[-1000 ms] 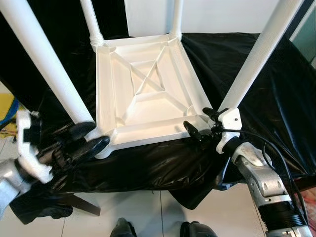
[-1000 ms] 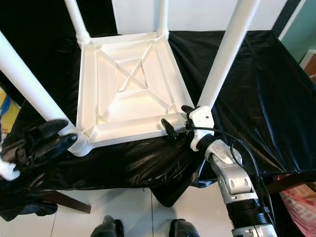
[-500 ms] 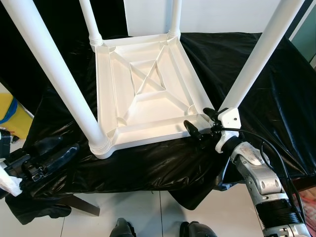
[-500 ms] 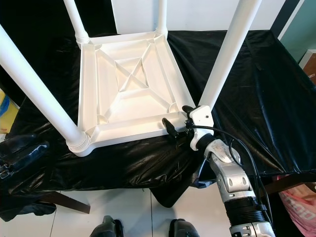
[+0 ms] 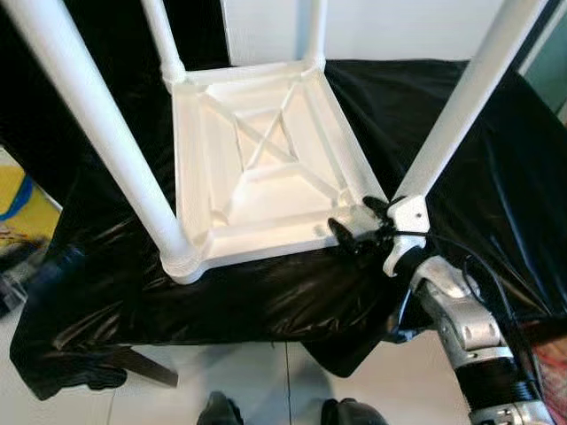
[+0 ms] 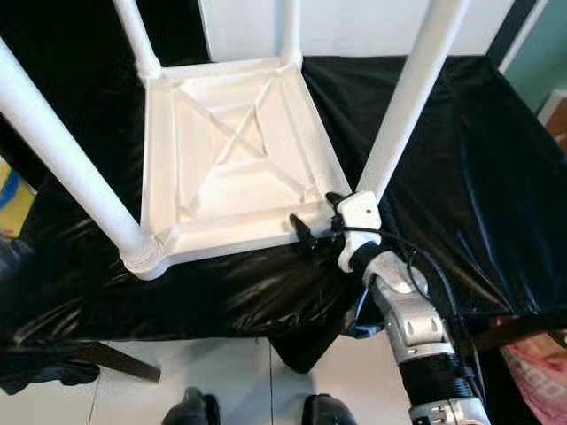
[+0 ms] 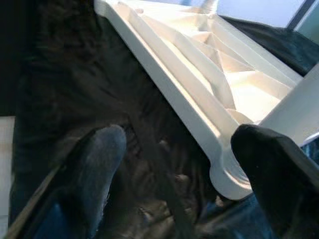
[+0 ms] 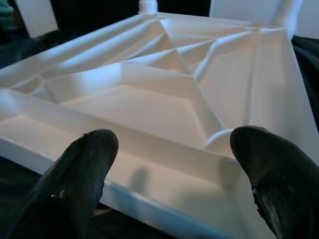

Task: Building children table

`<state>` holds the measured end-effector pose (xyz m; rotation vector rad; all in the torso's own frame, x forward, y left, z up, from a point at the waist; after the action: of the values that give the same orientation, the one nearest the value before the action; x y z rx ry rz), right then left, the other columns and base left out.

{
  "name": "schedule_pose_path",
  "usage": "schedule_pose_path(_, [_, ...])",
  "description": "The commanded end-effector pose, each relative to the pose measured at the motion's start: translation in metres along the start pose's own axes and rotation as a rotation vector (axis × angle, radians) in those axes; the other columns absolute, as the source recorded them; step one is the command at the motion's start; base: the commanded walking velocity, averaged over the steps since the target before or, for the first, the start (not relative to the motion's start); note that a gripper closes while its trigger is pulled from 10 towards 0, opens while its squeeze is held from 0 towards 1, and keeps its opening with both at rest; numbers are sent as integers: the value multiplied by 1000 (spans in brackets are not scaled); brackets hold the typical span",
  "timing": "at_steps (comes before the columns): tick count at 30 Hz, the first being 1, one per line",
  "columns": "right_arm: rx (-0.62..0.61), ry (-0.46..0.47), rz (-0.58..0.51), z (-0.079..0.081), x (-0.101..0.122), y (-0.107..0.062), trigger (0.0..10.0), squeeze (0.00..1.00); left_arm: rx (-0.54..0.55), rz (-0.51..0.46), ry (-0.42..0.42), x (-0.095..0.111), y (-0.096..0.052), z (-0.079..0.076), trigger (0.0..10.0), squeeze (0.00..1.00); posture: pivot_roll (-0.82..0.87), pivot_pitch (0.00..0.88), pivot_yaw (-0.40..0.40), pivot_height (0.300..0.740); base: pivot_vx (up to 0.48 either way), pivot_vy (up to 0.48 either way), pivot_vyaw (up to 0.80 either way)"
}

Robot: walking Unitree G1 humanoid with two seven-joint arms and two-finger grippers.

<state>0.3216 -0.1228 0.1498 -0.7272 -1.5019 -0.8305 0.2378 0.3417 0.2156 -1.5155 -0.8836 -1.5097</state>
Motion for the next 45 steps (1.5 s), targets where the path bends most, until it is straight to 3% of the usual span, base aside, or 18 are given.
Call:
schedule_pose_path(1, [12,19,6,3,-3,1,10000,0,104,5,36,-2,1,18,10000,0,30,140,-28,740,0,0,0])
schedule_pose_path(3, [37,33,10,11,-5,2,10000,0,216,-54,43,5,14,40,10000,0,24,139,-33,740,0,0,0])
schedule_pose_path(8, [48,38,14,16,-7,1,10000,0,325,-114,26,9,31,56,10000,0,16,139,-36,740,0,0,0])
schedule_pose_path(11, [45,41,13,18,-7,1,10000,0,338,-138,17,11,41,58,10000,0,12,139,-39,740,0,0,0])
schedule_pose_path(13, [38,65,7,25,-8,1,10000,0,346,-192,-9,14,73,60,10000,0,1,137,-39,740,0,0,0])
schedule_pose_path(15, [38,65,7,25,-8,1,10000,0,346,-192,-9,14,73,60,10000,0,1,137,-39,740,0,0,0])
schedule_pose_path(17, [35,80,1,34,-9,1,10000,0,334,-206,-20,14,92,57,10000,0,-8,136,-38,740,0,0,0])
schedule_pose_path(20, [29,95,-4,41,-9,0,10000,0,322,-213,-27,15,106,54,10000,0,-11,134,-37,740,0,0,0])
schedule_pose_path(24, [18,107,-9,43,-8,-2,10000,0,313,-215,-28,15,113,52,10000,0,-12,135,-41,740,0,0,0])
schedule_pose_path(27, [-38,125,-14,42,-9,-14,10000,0,256,-235,-41,21,138,39,10000,0,-35,137,-43,740,0,0,0])
schedule_pose_path(29, [-38,125,-14,42,-9,-14,10000,0,256,-235,-41,21,138,39,10000,0,-35,137,-43,740,0,0,0])
schedule_pose_path(33, [-125,116,19,30,-17,-31,10000,0,143,-298,-50,34,161,19,10000,0,-57,142,-36,740,0,0,0])
schedule_pose_path(35, [-195,111,33,22,-22,-38,10000,0,42,-336,-28,41,173,0,10000,0,-71,144,-29,740,0,0,0])
schedule_pose_path(39, [-244,115,36,17,-24,-43,10000,0,-53,-369,-8,48,181,-18,10000,0,-76,148,-26,740,0,0,0])
schedule_pose_path(41, [-282,107,37,15,-25,-47,10000,0,-191,-401,6,54,186,-46,10000,0,-79,153,-25,740,0,0,0])
schedule_pose_path(42, [-282,107,37,15,-25,-47,10000,0,-191,-401,6,54,186,-46,10000,0,-79,153,-25,740,0,0,0])
schedule_pose_path(43, [-300,107,38,14,-25,-49,10000,0,-252,-405,18,55,187,-60,10000,0,-79,153,-25,740,0,0,0])
schedule_pose_path(45, [-300,107,38,14,-25,-49,10000,0,-252,-405,18,55,187,-60,10000,0,-79,153,-25,740,0,0,0])
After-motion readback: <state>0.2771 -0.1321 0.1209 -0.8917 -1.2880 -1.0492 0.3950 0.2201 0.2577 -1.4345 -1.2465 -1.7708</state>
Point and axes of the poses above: a point about 5 cm out from each wrist's last joint towards the gripper, its own y axis pointing out of the wrist towards the gripper, its own x axis along the axis of the wrist's last joint, z = x × y, the point moved 3 cm from there along y, pointing out of the wrist towards the gripper, and after that the axes turned 6 degrees about y, right-handed, at the moved point
